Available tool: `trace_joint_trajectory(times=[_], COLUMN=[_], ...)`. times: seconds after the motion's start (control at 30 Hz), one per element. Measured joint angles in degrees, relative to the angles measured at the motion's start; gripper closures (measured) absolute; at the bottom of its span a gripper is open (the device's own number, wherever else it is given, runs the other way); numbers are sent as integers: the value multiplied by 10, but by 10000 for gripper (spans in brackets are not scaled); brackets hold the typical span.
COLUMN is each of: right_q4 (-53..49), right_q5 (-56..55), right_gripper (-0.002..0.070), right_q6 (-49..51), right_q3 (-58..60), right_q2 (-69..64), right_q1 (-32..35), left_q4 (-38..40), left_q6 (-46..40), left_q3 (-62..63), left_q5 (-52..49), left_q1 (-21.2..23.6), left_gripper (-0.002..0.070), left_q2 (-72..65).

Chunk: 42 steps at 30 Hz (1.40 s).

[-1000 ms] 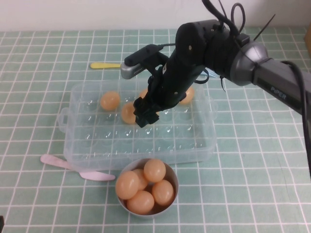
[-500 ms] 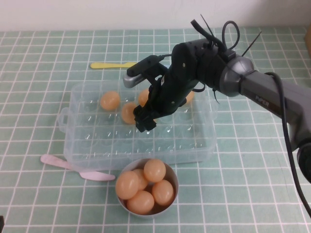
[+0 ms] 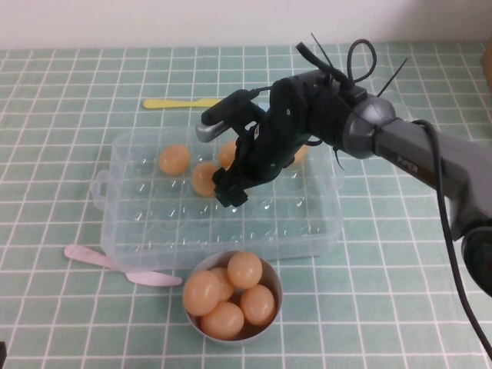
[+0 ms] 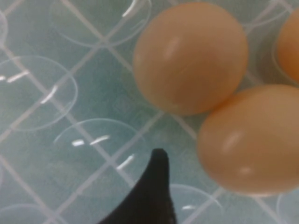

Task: Take an egg out of the egg box
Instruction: Pick up the egg from the plastic box

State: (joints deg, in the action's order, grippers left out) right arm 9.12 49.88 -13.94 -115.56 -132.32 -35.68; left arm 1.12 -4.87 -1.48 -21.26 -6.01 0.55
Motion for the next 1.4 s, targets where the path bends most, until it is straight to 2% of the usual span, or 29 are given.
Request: trace_joint_trajectory(times=[0.23, 1.0, 1.27, 1.4], right_q4=[-6, -8, -5, -1], right_q5=[-7, -40, -40, -40], right_gripper=[8, 81, 148, 209], right_q6=[0, 0, 0, 0], right_q3=[0, 0, 0, 0], right_q2=[-7, -11, -11, -11], right_q1=[0, 0, 0, 0], left_q4=[0, 0, 0, 0], left_q6=[0, 0, 0, 0], left_q3=[0, 0, 0, 0], left_q5=[0, 0, 0, 0], left_q1=[0, 0, 0, 0], left_gripper=[675, 675, 675, 675], left_q2=[0, 0, 0, 0])
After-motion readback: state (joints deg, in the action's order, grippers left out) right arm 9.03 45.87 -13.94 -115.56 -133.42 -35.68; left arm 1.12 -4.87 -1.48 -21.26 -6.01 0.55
